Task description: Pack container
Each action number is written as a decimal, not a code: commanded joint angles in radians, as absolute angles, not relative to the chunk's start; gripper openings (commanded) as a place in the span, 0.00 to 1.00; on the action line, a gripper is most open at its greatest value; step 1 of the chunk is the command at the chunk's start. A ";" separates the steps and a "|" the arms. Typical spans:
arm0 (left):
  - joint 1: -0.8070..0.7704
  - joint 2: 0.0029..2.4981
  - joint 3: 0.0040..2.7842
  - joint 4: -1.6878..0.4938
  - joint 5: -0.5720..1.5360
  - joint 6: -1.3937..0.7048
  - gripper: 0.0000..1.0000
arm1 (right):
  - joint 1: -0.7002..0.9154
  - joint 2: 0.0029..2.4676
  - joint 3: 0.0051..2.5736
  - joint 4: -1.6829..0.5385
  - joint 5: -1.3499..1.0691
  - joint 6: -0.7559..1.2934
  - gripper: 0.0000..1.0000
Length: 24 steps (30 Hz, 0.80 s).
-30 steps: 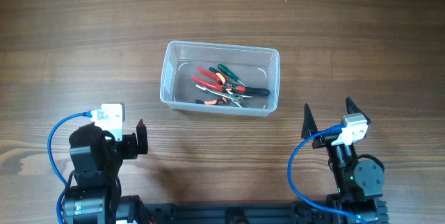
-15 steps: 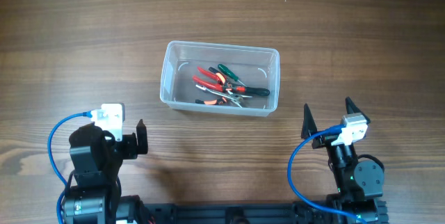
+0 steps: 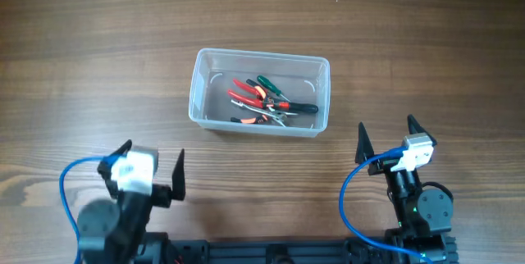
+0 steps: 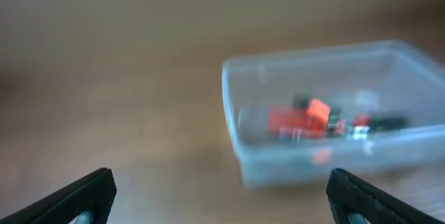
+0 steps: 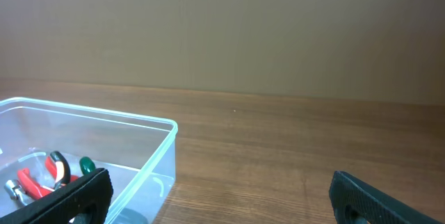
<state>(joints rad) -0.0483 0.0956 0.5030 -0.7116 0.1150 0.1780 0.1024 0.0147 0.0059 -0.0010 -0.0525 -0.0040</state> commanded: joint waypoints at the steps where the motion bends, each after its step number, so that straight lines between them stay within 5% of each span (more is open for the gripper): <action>1: -0.089 0.012 0.445 -0.521 0.153 0.179 1.00 | 0.109 0.011 0.006 0.002 -0.068 0.007 1.00; 9: -0.108 0.011 0.112 0.028 0.146 0.170 1.00 | 0.109 0.011 0.006 0.002 -0.068 0.006 1.00; 16: -0.109 0.003 0.006 -0.051 0.078 -0.099 1.00 | 0.109 0.011 0.006 0.002 -0.068 0.007 1.00; 24: -0.109 0.005 0.006 -0.072 0.070 -0.113 1.00 | 0.109 0.011 0.006 0.002 -0.068 0.006 1.00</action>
